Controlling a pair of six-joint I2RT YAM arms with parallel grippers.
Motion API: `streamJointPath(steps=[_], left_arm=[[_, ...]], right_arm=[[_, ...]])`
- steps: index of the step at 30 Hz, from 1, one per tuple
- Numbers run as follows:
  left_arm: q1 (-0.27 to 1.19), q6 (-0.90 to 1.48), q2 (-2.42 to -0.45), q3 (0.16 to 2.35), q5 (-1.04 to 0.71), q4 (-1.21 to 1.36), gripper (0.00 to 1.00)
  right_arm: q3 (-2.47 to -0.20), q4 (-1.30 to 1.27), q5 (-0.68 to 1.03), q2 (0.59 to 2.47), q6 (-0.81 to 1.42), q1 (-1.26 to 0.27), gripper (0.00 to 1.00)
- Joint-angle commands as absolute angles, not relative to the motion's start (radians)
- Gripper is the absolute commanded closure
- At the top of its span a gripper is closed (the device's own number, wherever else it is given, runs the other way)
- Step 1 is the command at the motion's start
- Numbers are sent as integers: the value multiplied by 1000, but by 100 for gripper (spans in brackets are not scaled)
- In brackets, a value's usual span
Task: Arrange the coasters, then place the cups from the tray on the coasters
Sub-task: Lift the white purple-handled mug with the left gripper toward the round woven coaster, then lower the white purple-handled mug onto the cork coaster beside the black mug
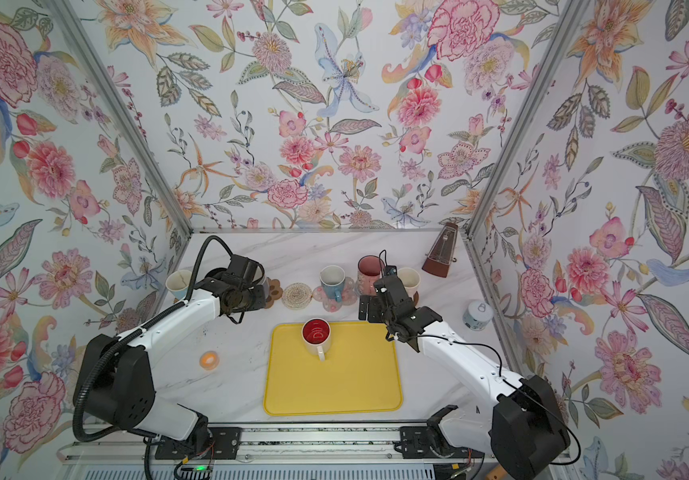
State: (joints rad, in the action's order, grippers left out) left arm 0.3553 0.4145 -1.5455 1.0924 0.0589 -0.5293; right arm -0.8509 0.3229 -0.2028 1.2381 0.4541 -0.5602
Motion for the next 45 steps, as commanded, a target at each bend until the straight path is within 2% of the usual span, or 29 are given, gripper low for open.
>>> streamJointPath(steps=[1,19,45], left_arm=[[340,368,-1554,1147,60,-463,100],[278,300,-1643,1151,3,-424,100],[263,284,-1734,1189,-9,-416,100]], right_arm=[[-843,356,-233,1215,483,-555,1],[-870,373,-232,1229,491,-556,1],[-885,385,-232,1244,495,-555,1]])
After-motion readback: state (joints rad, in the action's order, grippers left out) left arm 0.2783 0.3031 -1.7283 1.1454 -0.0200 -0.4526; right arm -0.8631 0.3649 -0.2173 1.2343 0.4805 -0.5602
